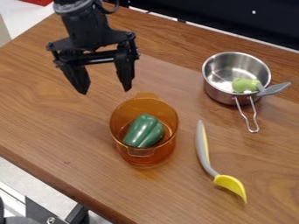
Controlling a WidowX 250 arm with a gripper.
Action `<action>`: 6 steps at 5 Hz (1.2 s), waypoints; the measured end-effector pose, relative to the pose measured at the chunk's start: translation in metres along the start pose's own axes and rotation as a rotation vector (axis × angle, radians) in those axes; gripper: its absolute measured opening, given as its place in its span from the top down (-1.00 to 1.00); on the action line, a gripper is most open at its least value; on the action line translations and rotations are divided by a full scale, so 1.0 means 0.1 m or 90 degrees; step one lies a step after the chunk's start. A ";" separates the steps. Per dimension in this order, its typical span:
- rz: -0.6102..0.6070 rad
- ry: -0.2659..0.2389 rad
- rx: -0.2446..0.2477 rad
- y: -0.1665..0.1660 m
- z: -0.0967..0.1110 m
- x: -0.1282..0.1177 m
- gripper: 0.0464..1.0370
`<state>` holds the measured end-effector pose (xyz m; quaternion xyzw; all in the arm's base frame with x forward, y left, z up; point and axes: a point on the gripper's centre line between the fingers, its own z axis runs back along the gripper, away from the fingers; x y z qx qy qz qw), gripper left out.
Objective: Put the oregange object on
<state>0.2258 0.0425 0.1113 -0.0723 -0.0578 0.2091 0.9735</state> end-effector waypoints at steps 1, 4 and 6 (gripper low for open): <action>-0.024 0.005 0.005 0.00 -0.13 -0.09 -0.93; -0.047 -0.030 0.029 -0.02 -0.37 -0.19 -0.93; -0.030 -0.038 0.039 -0.02 -0.42 -0.16 -0.93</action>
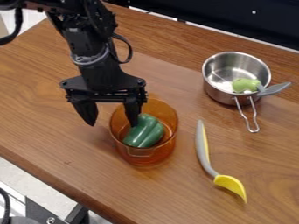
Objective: Put the oregange object on
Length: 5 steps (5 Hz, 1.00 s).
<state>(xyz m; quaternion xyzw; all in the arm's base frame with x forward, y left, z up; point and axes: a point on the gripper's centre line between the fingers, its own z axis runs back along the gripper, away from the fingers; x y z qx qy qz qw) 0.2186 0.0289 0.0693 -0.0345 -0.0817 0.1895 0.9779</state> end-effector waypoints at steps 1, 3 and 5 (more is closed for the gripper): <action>-0.005 -0.008 0.011 -0.01 -0.08 0.01 -0.93; -0.006 -0.013 0.030 -0.02 -0.14 0.02 -0.84; -0.007 -0.013 0.029 -0.02 -0.14 0.02 0.29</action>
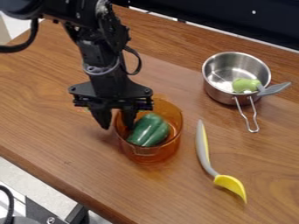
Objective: Put the oregange object on
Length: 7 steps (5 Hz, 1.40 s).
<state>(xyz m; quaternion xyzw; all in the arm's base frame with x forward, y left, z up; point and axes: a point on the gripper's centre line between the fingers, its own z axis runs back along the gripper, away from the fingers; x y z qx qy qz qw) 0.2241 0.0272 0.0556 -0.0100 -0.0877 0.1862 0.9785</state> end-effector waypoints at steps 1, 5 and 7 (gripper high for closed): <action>-0.001 0.004 0.001 0.00 0.01 -0.01 0.73; 0.165 0.024 -0.066 0.00 0.36 0.43 0.97; 0.400 -0.031 -0.046 -0.17 0.18 1.00 0.97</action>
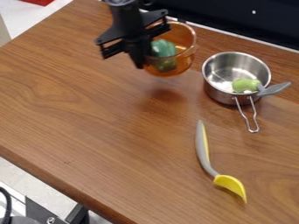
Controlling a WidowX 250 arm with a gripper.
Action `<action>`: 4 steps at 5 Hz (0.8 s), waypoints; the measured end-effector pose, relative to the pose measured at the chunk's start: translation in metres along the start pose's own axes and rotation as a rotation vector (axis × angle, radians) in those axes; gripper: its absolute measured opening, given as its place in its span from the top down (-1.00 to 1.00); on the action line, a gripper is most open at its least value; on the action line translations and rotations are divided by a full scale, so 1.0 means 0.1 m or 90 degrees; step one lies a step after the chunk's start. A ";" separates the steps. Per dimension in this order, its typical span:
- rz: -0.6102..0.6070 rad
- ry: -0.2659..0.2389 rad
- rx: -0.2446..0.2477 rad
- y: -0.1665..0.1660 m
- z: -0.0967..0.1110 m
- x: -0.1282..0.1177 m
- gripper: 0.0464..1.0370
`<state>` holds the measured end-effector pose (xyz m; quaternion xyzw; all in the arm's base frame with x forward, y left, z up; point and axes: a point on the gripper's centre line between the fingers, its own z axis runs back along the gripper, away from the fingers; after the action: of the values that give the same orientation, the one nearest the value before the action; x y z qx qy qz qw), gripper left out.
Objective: Put the oregange object on
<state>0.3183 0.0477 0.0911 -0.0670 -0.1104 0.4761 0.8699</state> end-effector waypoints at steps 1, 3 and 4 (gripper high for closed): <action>0.061 -0.021 -0.002 -0.01 -0.13 0.16 0.97; 0.120 -0.034 0.029 0.08 -0.19 0.31 0.97; 0.123 -0.035 0.039 0.10 -0.21 0.32 0.97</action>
<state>0.3326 0.0799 0.0725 -0.0374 -0.1128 0.5626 0.8181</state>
